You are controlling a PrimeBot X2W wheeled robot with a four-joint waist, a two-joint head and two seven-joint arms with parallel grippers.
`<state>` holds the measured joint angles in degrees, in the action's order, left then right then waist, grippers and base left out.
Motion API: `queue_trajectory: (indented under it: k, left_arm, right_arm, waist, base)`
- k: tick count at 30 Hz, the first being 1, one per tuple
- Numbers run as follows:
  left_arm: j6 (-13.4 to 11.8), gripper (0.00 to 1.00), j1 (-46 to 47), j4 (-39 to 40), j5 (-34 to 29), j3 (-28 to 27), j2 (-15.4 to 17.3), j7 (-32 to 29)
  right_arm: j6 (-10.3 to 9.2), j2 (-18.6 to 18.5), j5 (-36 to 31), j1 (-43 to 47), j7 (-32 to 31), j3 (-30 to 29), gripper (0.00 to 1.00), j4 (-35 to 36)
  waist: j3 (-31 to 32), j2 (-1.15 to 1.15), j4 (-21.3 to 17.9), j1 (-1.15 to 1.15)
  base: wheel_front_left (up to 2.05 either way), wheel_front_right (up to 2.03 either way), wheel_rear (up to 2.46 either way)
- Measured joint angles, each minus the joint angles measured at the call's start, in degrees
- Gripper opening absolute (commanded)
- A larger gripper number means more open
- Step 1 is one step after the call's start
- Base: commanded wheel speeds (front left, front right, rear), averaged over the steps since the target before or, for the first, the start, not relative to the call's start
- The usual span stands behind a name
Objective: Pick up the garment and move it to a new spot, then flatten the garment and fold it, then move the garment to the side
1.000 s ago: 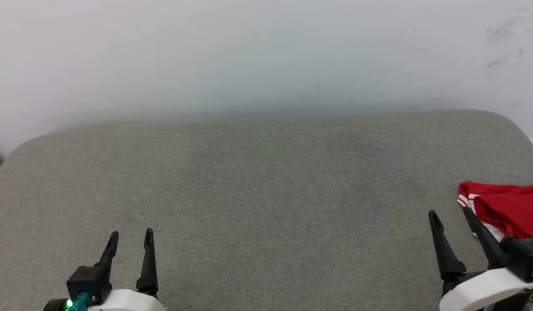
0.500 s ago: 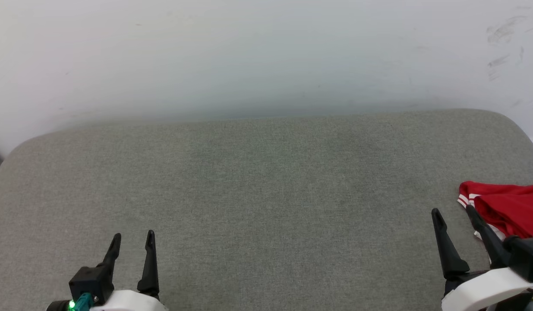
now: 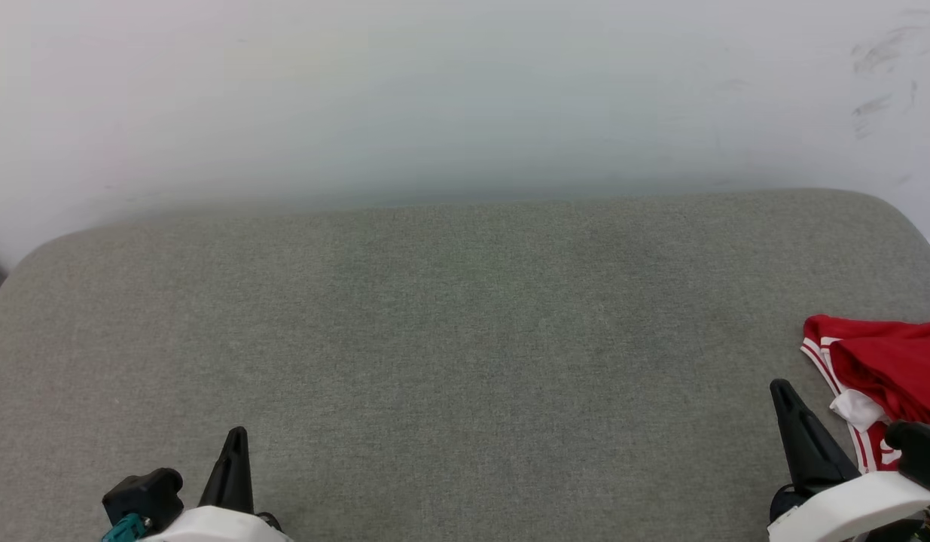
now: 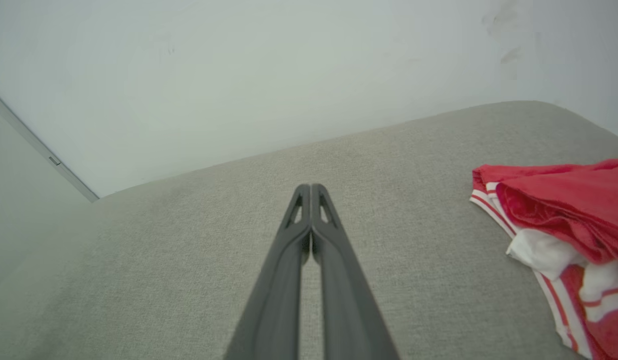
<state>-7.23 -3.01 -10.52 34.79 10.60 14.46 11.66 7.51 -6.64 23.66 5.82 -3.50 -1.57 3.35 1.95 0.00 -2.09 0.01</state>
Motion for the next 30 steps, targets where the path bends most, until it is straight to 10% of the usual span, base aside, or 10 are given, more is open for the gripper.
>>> queue_trajectory:
  k: [30]
  left_arm:
    - [5.7, 0.00, 3.5, -1.5, 22.8, -6.6, -4.4, -7.0]
  right_arm:
    - [-0.01, 1.3, 27.4, -4.7, -1.0, -1.7, 0.00, -6.8]
  waist:
    - [-0.6, 0.00, 0.6, 0.00]
  base:
    - [0.00, 0.00, 0.00]
